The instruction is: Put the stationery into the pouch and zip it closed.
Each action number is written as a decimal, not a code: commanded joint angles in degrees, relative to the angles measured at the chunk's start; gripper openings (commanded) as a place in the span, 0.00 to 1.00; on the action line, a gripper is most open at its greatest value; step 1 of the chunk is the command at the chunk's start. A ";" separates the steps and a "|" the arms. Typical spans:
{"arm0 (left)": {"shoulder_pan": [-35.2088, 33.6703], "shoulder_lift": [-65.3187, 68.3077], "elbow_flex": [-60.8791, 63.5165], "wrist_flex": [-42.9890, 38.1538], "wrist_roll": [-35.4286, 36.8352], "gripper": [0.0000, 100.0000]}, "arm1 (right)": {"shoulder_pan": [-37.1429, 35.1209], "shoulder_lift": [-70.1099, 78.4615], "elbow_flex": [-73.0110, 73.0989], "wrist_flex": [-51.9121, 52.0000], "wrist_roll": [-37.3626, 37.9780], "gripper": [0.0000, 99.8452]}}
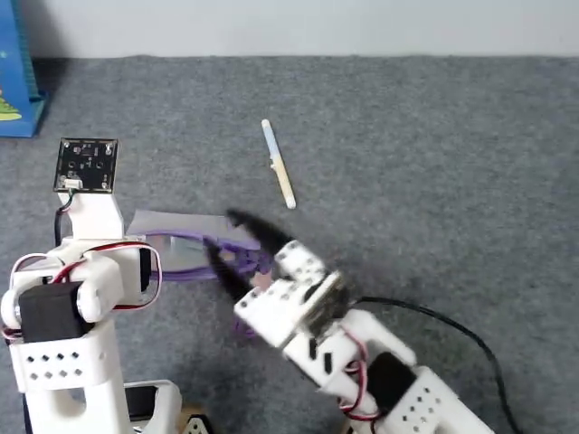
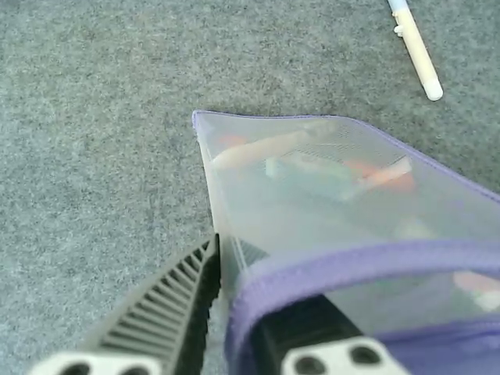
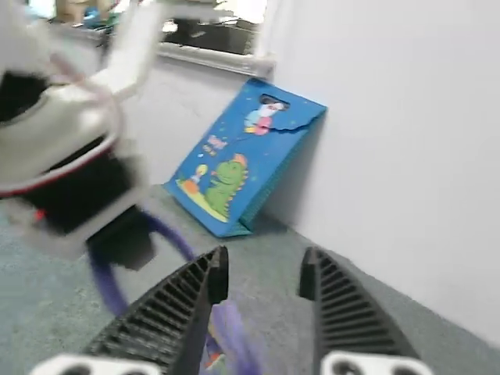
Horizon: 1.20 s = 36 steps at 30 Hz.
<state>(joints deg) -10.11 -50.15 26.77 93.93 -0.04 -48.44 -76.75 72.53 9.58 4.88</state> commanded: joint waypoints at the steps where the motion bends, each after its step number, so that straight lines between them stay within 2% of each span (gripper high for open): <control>1: -0.26 0.00 -0.75 -0.09 0.35 0.01 | 8.92 -3.03 -8.00 10.59 -10.02 0.18; 5: -0.26 -0.09 -0.75 -0.09 0.35 0.01 | 17.80 -0.13 -10.11 16.48 -11.87 0.18; 10: -0.26 -0.09 -0.66 -0.09 0.35 0.01 | 22.55 11.56 -10.64 17.54 -11.78 0.18; 15: -0.26 -0.09 -0.48 -0.09 0.35 0.01 | 23.08 30.11 -15.74 16.22 -11.78 0.18; 19: -0.26 -0.09 -0.40 -0.09 0.35 0.01 | 23.34 45.93 -18.90 4.97 -11.43 0.18; 22: -0.26 -0.09 -0.40 -0.09 0.35 0.01 | 23.08 56.31 -22.33 -0.13 -8.35 0.18; 28: -0.26 -0.09 -0.40 -0.09 0.35 0.01 | 23.25 71.16 -30.95 -0.57 -8.18 0.18; 36: -0.26 -0.09 -0.40 -0.09 0.35 0.01 | 22.73 81.80 -38.07 -0.48 -8.18 0.18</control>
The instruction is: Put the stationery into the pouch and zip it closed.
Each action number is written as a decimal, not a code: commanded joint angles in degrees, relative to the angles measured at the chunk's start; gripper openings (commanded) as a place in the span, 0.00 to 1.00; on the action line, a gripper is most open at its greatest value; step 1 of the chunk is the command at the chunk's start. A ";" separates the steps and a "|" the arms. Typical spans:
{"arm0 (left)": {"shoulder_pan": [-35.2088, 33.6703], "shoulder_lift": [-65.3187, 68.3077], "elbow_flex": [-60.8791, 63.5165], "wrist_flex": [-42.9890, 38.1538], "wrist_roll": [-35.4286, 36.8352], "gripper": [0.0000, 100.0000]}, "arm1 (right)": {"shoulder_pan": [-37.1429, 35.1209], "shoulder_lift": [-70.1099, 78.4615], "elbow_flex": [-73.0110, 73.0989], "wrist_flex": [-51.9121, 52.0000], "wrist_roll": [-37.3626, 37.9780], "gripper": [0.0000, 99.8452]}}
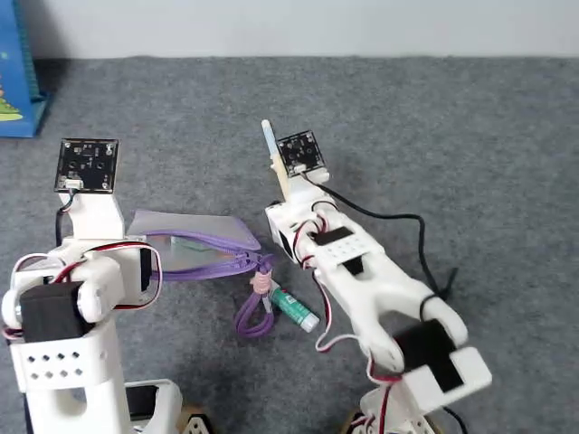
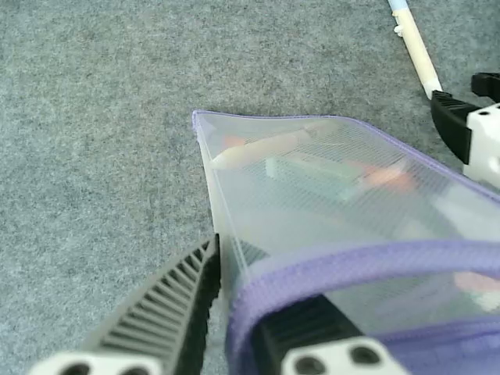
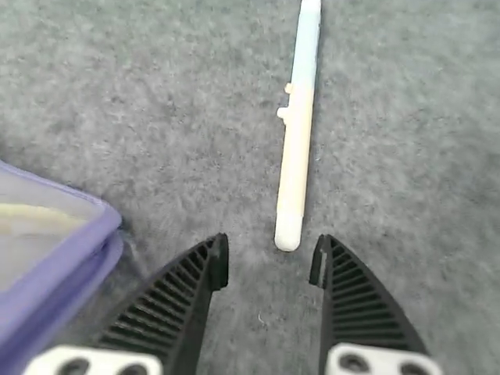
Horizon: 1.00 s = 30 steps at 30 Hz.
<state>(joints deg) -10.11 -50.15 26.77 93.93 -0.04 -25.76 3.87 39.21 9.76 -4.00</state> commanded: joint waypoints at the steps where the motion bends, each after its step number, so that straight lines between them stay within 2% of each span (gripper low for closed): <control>1: -0.26 -0.09 -0.40 -0.09 0.35 0.01 | 0.13 2.15 -5.36 -0.66 0.70 0.18; 15: -0.26 -0.09 -0.31 0.09 0.35 0.01 | 1.27 10.33 -10.81 -1.01 0.62 0.18; 19: -0.26 -0.09 -0.31 0.09 0.26 0.01 | 2.33 12.53 -13.19 -0.57 -3.16 0.18; 24: -0.26 -0.09 -0.31 0.09 0.26 0.01 | 2.33 13.14 -13.89 -0.57 -3.43 0.18; 26: -0.35 -0.09 -0.31 0.18 0.26 0.01 | 2.33 13.23 -13.89 -0.57 -3.43 0.15; 30: -0.35 -0.09 -0.31 0.18 0.26 0.01 | 2.24 13.32 -13.98 -0.57 -3.34 0.03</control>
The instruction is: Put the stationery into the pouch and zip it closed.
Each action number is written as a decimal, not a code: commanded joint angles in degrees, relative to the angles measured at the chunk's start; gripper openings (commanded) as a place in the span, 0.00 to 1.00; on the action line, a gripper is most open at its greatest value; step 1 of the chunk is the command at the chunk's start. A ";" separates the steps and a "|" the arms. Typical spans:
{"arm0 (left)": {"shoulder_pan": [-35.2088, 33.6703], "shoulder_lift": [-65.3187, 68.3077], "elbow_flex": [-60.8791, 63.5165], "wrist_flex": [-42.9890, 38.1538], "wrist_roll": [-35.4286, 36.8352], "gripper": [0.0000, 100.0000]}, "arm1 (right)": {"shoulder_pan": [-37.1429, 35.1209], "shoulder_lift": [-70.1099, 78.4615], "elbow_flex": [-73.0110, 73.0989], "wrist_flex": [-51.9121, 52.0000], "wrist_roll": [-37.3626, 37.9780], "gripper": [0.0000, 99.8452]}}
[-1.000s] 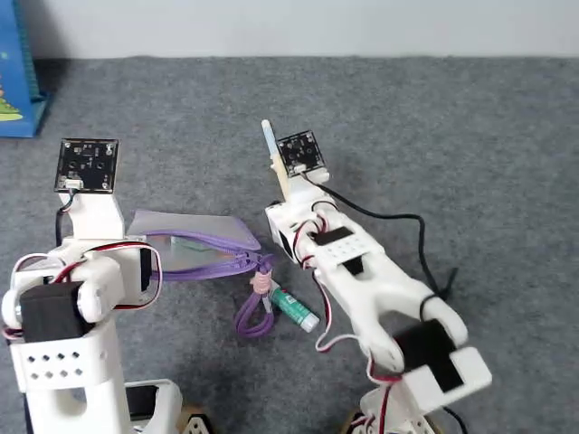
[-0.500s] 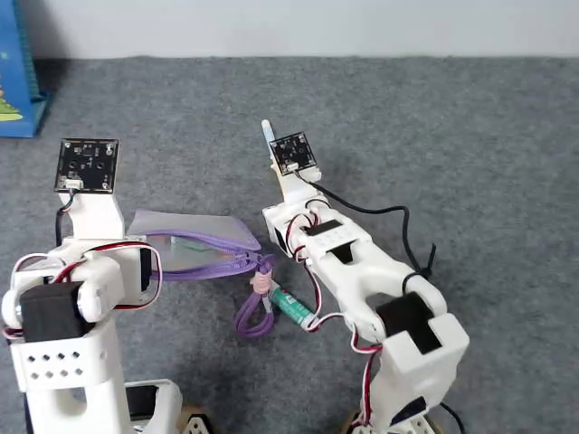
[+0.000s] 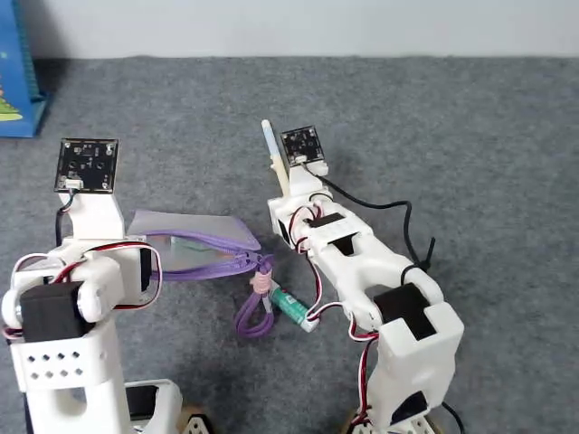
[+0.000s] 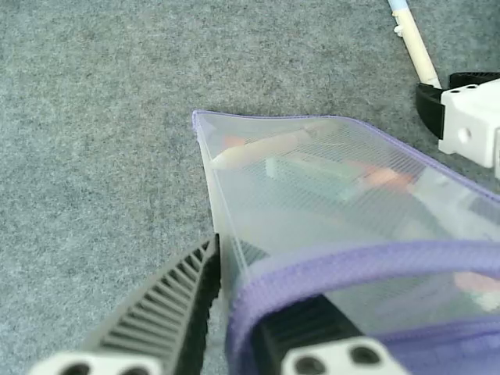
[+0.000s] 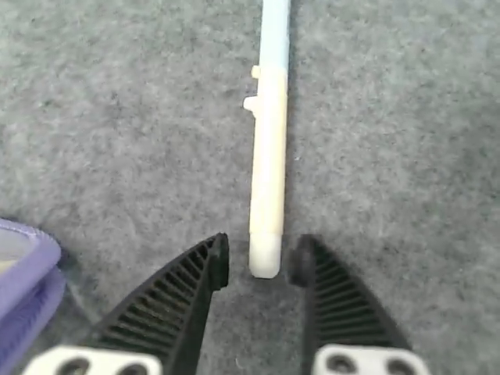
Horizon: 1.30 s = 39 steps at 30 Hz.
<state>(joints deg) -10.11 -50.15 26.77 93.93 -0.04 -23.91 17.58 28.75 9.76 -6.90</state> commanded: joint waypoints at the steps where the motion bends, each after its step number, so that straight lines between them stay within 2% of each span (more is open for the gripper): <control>1: -0.35 -0.09 -0.31 0.18 0.26 0.01 | 0.40 -0.40 -3.69 -0.57 -0.35 0.01; 6: -0.35 -0.09 -0.31 0.18 0.26 0.01 | 0.40 -0.31 -3.96 -0.31 0.62 0.04; 13: -3.96 -0.09 -0.22 0.09 -0.97 0.01 | 0.40 -0.75 -5.01 4.70 0.70 0.02; 15: -4.04 -0.09 -0.22 0.09 -0.97 0.01 | 0.31 -0.75 -5.01 4.70 0.70 0.04; 21: -4.04 -0.09 -0.22 0.00 -0.97 0.01 | -0.04 -0.75 -5.01 4.70 0.79 0.22; 28: -4.04 -0.09 -0.22 0.00 -0.97 0.01 | -1.36 -0.22 -6.68 6.99 2.29 0.17; 39: -3.96 -0.09 0.22 -0.09 -1.05 0.01 | -2.51 -0.13 -6.77 7.43 3.25 0.16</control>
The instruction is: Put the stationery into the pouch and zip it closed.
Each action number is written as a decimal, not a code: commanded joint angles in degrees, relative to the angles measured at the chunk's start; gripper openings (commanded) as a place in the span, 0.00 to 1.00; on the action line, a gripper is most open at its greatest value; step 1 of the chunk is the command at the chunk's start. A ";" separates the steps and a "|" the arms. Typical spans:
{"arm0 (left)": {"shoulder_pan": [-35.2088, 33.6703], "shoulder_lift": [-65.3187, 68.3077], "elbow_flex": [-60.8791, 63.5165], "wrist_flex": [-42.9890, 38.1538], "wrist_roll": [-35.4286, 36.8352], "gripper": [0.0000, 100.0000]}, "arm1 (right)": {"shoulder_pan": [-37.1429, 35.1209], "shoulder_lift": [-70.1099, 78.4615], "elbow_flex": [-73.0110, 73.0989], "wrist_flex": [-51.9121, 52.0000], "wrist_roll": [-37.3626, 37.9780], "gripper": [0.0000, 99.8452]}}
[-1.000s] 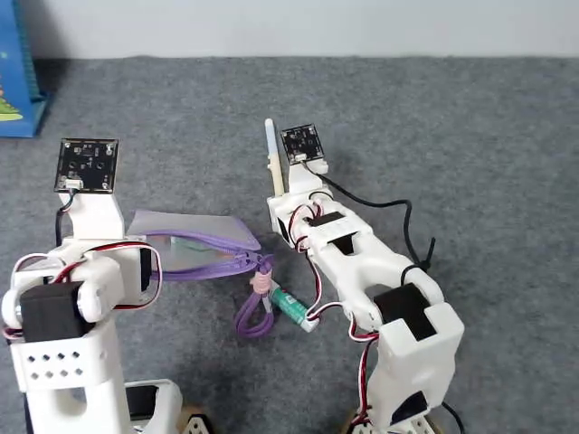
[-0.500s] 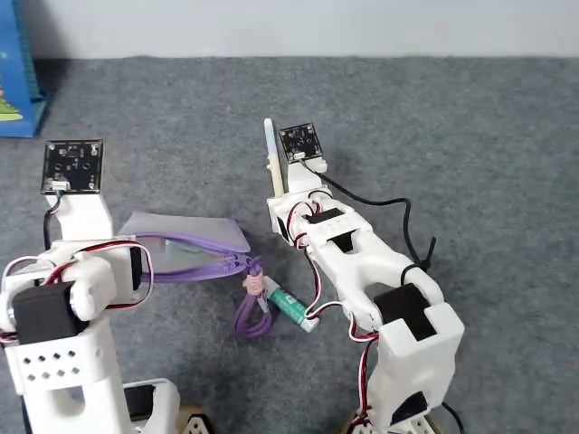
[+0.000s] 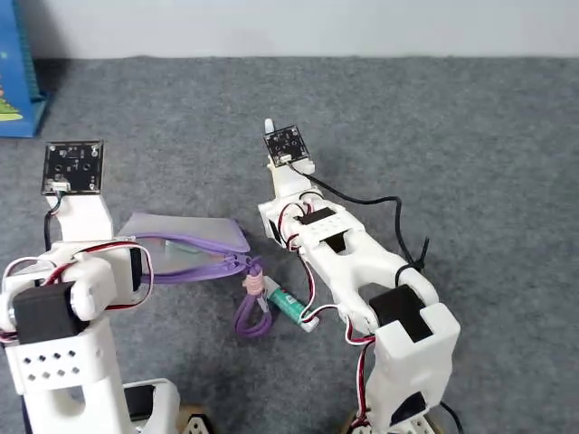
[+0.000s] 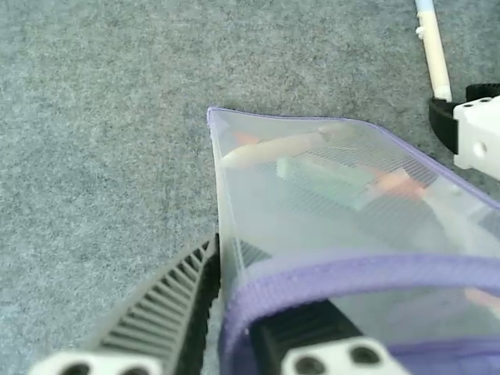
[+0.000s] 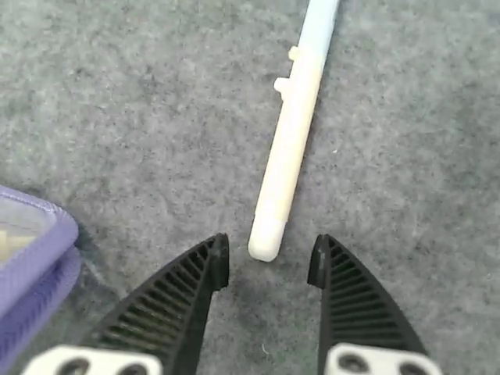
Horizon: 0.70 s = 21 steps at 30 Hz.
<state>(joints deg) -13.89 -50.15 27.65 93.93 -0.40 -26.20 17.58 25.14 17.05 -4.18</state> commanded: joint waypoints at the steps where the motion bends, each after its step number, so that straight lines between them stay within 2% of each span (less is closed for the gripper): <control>1: -0.18 -0.09 -0.66 -0.09 -0.70 0.01 | -0.22 -0.13 -3.25 0.13 0.53 0.16; 5: -0.18 -0.09 -0.66 -0.09 -0.70 0.01 | -0.13 2.15 -6.07 1.45 0.35 0.14; 13: -0.26 -0.09 -0.57 -0.09 -0.70 0.01 | 1.19 12.70 -24.35 18.86 -5.63 0.12; 17: -0.26 -0.09 -0.57 -0.09 -0.70 0.01 | 1.19 14.55 -27.43 21.85 -5.98 0.11; 21: -0.18 -0.09 -0.57 -0.09 -0.70 0.01 | 1.19 14.46 -27.43 22.29 -5.80 0.00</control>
<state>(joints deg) -13.98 -50.15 27.65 93.93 -0.40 -24.97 31.82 -0.09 38.68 -9.54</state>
